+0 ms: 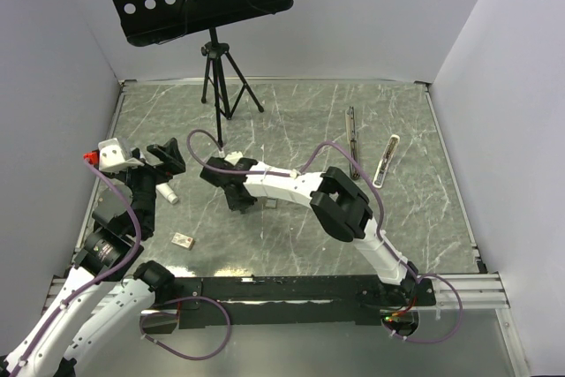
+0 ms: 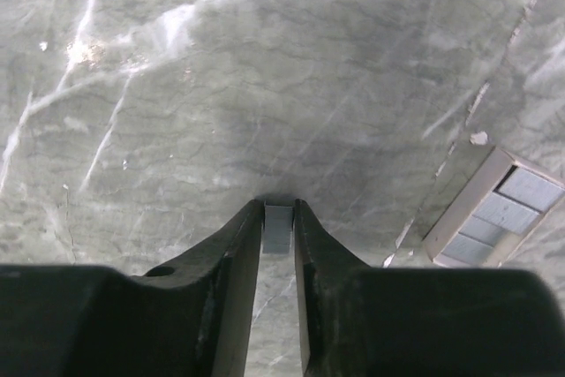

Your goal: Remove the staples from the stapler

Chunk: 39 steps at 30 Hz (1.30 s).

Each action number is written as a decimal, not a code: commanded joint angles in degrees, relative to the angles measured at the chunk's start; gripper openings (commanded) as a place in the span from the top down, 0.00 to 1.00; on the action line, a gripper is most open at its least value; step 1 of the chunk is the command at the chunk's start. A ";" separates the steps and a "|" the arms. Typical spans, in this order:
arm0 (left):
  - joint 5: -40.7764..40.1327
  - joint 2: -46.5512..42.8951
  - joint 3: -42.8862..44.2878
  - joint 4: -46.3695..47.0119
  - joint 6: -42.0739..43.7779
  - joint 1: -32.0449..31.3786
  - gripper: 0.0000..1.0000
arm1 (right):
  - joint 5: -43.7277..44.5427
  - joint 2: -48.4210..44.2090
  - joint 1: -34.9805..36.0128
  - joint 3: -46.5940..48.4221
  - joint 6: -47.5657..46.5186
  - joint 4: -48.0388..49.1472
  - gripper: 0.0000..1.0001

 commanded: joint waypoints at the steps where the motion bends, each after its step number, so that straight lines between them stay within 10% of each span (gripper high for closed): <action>1: -0.22 0.13 0.05 1.97 -0.13 -0.11 0.01 | -2.25 -3.34 0.69 -2.12 -4.16 3.10 0.73; 39: -0.31 0.92 -0.03 2.06 -0.13 -0.03 0.01 | -20.98 -20.48 -9.51 -23.22 -56.20 18.31 0.80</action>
